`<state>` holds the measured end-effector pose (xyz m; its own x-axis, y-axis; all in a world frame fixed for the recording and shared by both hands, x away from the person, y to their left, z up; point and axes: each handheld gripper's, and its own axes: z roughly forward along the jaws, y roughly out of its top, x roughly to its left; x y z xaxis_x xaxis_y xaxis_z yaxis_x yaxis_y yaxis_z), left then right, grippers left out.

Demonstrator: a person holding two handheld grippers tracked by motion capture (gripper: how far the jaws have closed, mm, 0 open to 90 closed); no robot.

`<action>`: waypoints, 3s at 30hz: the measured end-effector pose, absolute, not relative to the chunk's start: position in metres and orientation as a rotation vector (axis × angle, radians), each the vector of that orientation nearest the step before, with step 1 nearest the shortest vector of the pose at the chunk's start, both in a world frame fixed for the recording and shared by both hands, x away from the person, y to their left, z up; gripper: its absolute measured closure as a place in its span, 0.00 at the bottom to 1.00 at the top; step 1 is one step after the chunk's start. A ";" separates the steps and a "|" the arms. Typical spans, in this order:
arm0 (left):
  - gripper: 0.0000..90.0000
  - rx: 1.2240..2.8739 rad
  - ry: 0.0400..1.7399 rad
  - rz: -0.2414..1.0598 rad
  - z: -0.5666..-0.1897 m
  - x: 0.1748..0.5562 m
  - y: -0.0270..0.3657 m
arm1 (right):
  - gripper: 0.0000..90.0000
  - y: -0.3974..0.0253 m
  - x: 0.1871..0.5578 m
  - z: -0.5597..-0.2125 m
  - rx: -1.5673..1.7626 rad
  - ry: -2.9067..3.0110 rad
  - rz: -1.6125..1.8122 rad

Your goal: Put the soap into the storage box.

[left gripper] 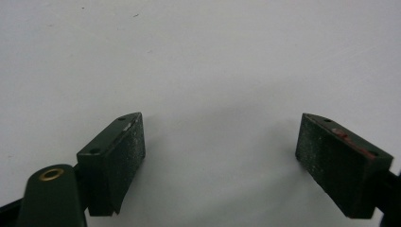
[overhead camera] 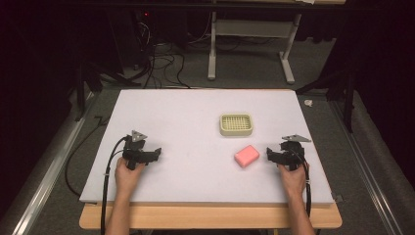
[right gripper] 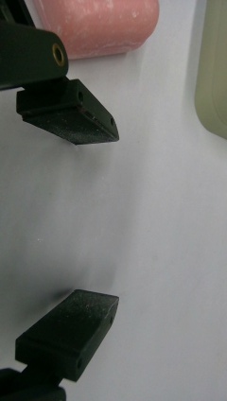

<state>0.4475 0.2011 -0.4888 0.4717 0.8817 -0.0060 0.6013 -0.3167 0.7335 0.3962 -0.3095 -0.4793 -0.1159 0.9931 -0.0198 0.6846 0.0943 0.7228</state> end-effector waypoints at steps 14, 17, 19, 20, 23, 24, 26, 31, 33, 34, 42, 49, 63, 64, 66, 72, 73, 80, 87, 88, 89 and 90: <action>0.19 2.039 1.226 0.527 -0.489 0.448 0.201 | 0.22 -0.309 0.378 -0.466 1.600 1.876 0.886; 0.19 2.039 1.227 0.527 -0.489 0.448 0.201 | 0.22 -0.308 0.373 -0.462 1.588 1.874 0.917; 0.19 2.039 1.227 0.527 -0.489 0.448 0.201 | 0.22 -0.307 0.370 -0.460 1.566 1.882 0.929; 0.19 2.039 1.227 0.527 -0.489 0.448 0.201 | 0.22 -0.306 0.369 -0.459 1.568 1.883 0.932; 0.19 2.039 1.227 0.527 -0.489 0.448 0.201 | 0.21 -0.304 0.365 -0.456 1.548 1.894 0.965; 0.19 2.039 1.227 0.527 -0.489 0.448 0.201 | 0.21 -0.303 0.364 -0.456 1.546 1.893 0.972; 0.19 2.039 1.227 0.527 -0.489 0.448 0.201 | 0.21 -0.301 0.362 -0.455 1.538 1.899 0.989; 0.19 2.039 1.227 0.527 -0.489 0.448 0.201 | 0.20 -0.293 0.357 -0.452 1.505 1.918 1.005; 0.19 2.042 1.225 0.527 -0.489 0.448 0.201 | 0.20 -0.289 0.355 -0.452 1.489 1.929 0.993; 0.19 2.042 1.225 0.527 -0.489 0.448 0.201 | 0.20 -0.287 0.355 -0.452 1.479 1.934 0.986; 0.19 2.038 1.227 0.527 -0.489 0.448 0.201 | 0.19 -0.277 0.353 -0.451 1.430 1.975 1.011; 0.19 2.042 1.226 0.527 -0.489 0.448 0.201 | 0.17 -0.269 0.352 -0.450 1.410 2.005 1.041; 0.19 2.040 1.226 0.529 -0.489 0.447 0.201 | 0.14 -0.247 0.359 -0.453 1.338 2.085 1.051; 0.19 2.039 1.227 0.528 -0.489 0.447 0.201 | 0.14 -0.246 0.360 -0.454 1.341 2.089 1.056; 0.19 2.040 1.226 0.529 -0.489 0.447 0.201 | 0.14 -0.243 0.362 -0.455 1.337 2.100 1.054; 0.19 2.040 1.227 0.529 -0.489 0.447 0.201 | 0.13 -0.237 0.368 -0.461 1.313 2.128 1.034; 0.19 2.040 1.227 0.529 -0.489 0.447 0.201 | 0.13 -0.236 0.368 -0.461 1.313 2.126 1.029; 0.19 2.039 1.227 0.528 -0.489 0.447 0.201 | 0.13 -0.235 0.372 -0.464 1.308 2.135 1.011; 0.19 2.040 1.227 0.530 -0.489 0.447 0.201 | 0.13 -0.230 0.376 -0.467 1.299 2.148 0.997; 0.19 2.040 1.227 0.530 -0.489 0.447 0.201 | 0.13 -0.230 0.376 -0.468 1.302 2.145 0.991; 0.19 2.040 1.227 0.530 -0.489 0.447 0.201 | 0.13 -0.230 0.377 -0.469 1.300 2.149 0.989; 0.19 2.041 1.227 0.531 -0.489 0.447 0.201 | 0.13 -0.229 0.378 -0.469 1.304 2.150 0.989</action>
<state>0.4473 0.2010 -0.4888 0.4706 0.8823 -0.0037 0.6013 -0.3176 0.7332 0.3779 -0.2293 -0.4693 -0.4614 0.8872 -0.0016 0.5760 0.3010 0.7600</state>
